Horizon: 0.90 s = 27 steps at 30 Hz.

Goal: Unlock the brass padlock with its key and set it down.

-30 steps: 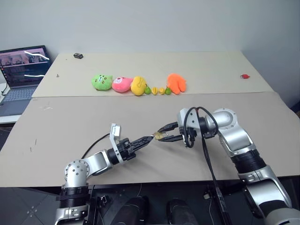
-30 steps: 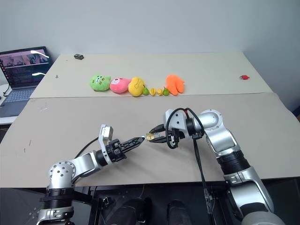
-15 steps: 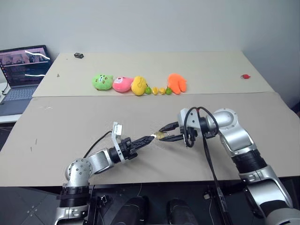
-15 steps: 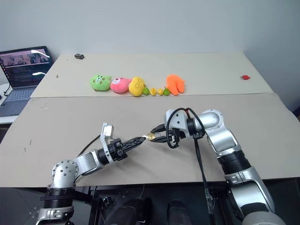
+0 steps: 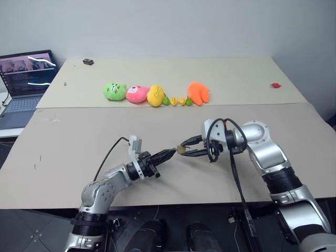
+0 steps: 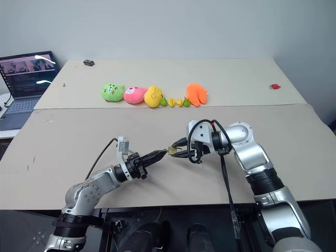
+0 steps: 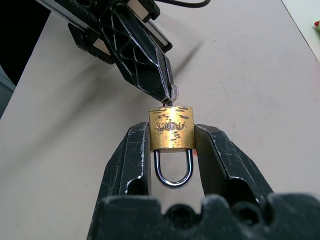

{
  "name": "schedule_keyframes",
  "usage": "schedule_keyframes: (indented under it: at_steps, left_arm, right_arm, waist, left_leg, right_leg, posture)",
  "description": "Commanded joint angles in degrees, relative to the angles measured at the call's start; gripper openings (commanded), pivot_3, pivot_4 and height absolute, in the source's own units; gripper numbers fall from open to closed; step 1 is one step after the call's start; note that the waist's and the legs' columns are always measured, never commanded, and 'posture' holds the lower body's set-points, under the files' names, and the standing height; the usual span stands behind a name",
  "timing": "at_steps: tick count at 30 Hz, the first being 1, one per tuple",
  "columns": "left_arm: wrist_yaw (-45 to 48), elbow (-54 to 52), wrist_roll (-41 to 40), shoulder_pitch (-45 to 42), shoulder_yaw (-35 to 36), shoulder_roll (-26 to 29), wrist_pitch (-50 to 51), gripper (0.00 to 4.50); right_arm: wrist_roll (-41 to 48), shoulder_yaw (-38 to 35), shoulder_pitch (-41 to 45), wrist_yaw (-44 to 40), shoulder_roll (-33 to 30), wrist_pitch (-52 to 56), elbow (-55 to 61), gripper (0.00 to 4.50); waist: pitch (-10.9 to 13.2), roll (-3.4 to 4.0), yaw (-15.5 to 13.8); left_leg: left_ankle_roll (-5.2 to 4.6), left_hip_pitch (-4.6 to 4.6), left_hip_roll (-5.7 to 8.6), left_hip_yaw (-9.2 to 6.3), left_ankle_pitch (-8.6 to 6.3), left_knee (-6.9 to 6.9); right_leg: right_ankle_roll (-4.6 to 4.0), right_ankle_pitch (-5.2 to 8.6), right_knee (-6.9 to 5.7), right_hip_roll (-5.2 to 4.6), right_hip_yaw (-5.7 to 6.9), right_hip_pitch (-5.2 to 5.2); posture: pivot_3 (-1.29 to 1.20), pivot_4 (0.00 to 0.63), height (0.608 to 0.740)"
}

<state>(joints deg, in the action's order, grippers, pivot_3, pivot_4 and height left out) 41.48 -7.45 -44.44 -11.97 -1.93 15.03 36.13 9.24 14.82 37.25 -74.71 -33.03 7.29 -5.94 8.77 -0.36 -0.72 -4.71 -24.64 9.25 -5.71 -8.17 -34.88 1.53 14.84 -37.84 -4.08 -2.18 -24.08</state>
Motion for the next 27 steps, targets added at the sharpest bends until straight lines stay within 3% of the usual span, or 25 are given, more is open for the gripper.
schedule_keyframes:
  at_steps: [1,6,10,17,22,25,27]
  left_arm:
    - [0.34,0.05,5.05,0.4,-1.09,0.34,-4.73,0.04]
    - [2.87,0.05,8.61,1.08,-2.56,1.07,-8.9,0.04]
    - [1.96,1.31,7.69,0.77,-1.99,0.9,-6.13,0.04]
    - [-8.23,8.07,-7.15,-3.79,10.13,-3.62,8.96,0.04]
    - [-12.56,7.57,-13.46,-3.35,11.84,-4.82,17.65,0.04]
    - [-14.06,6.2,-14.76,-2.68,11.98,-5.53,18.91,0.71]
    - [-14.37,5.53,-16.39,-2.66,12.44,-5.81,20.06,1.51]
  right_arm:
    - [3.83,-1.01,0.72,-1.33,0.95,0.5,4.76,0.91]
    - [4.12,-1.11,0.98,-1.56,0.91,1.32,4.8,0.91]
    - [3.99,-1.05,1.05,-1.55,0.89,1.28,4.78,0.91]
    - [3.25,-0.74,1.19,-1.61,0.36,0.45,4.56,0.91]
    - [3.22,-0.72,1.41,-1.6,0.31,0.52,4.52,0.91]
    - [3.11,-0.62,1.52,-1.64,0.34,0.34,4.36,0.91]
    - [3.08,-0.62,1.55,-1.74,0.4,0.37,4.4,0.91]
  waist:
    - [0.0,0.0,0.0]
    - [0.0,0.0,0.0]
    - [0.0,0.0,-0.01]
    - [0.02,-0.03,0.02]
    - [0.05,-0.09,0.25]
    - [0.05,-0.09,0.26]
    - [0.05,-0.09,0.1]
  left_leg:
    - [0.0,0.0,0.0,0.0,0.0,0.0]
    - [0.0,-0.01,0.0,0.0,0.0,0.0]
    - [0.0,-0.01,0.0,0.0,0.0,0.0]
    - [-0.01,-0.01,0.0,-0.03,0.0,-0.09]
    - [-0.01,-0.01,0.0,-0.02,0.0,-0.1]
    - [0.0,0.0,0.0,-0.02,0.0,-0.11]
    - [0.0,0.0,0.0,-0.02,0.0,-0.13]
  right_leg:
    - [0.0,0.0,0.0,0.0,0.0,0.0]
    - [0.0,0.0,0.0,0.0,0.01,-0.01]
    - [0.0,0.0,0.0,0.0,0.03,-0.01]
    - [0.04,0.0,-0.07,0.01,0.12,-0.01]
    - [0.04,0.01,-0.1,0.02,0.1,-0.01]
    - [0.04,0.0,-0.13,0.02,0.09,0.0]
    - [0.04,0.0,-0.14,0.02,0.08,0.01]
  posture:
    - [0.0,0.15,0.739]
    - [0.0,0.15,0.739]
    - [0.0,0.15,0.739]
    - [0.0,0.15,0.739]
    - [0.0,0.15,0.739]
    - [0.0,0.15,0.739]
    - [0.0,0.15,0.739]
